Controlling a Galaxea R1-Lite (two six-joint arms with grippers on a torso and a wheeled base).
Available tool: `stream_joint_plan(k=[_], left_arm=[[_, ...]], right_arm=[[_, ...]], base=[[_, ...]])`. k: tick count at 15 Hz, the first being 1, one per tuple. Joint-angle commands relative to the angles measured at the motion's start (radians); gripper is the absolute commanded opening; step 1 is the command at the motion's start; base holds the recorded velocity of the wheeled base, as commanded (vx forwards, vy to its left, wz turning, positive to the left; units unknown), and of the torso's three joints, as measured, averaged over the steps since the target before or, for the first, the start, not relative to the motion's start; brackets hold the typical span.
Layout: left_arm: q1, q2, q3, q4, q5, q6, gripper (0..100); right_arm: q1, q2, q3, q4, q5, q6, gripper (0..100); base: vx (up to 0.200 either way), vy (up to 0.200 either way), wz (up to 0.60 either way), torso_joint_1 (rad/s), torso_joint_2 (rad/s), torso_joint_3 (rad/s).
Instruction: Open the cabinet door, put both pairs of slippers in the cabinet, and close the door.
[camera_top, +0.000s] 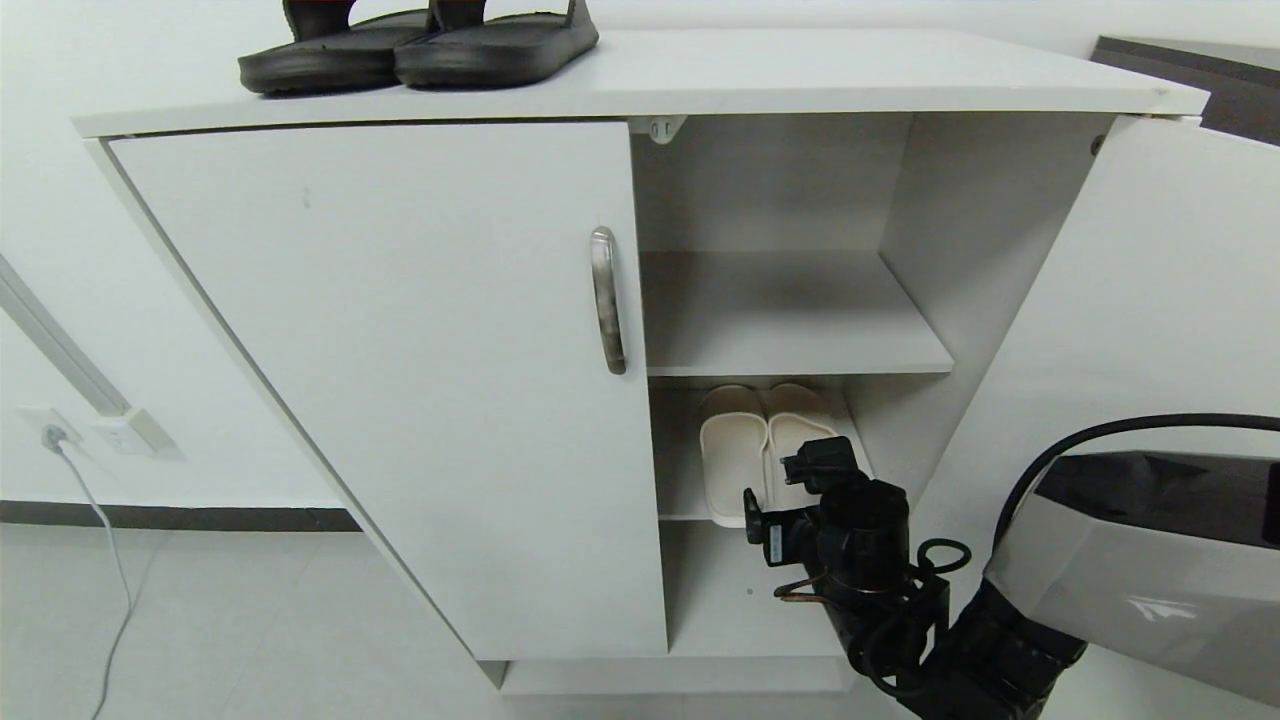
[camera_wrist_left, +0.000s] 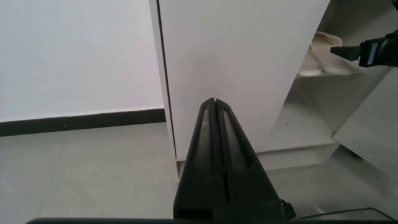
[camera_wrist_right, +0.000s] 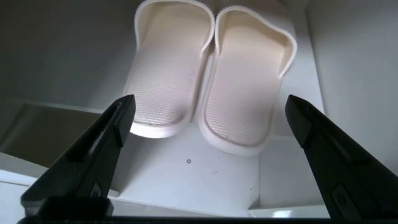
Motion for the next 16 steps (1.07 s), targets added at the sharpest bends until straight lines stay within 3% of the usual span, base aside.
stream_joint_plan(k=[1,5,16], left_arm=[[0.0,0.001,0.0,0.0,0.0,0.0,0],[0.0,0.001,0.0,0.0,0.0,0.0,0],[0.0,0.001,0.0,0.0,0.0,0.0,0]], right_arm=[[0.001,0.0,0.003,-0.001,-0.001,0.0,100],[0.002,0.009,0.011,-0.031,-0.001,-0.002,100],[0.004,0.007,0.047,-0.103,-0.001,-0.017,100]], base=[[0.0,0.0,0.0,0.0,0.0,0.0],[-0.2,0.0,0.0,0.001,0.0,0.006],[0.0,0.0,0.0,0.0,0.0,0.0]])
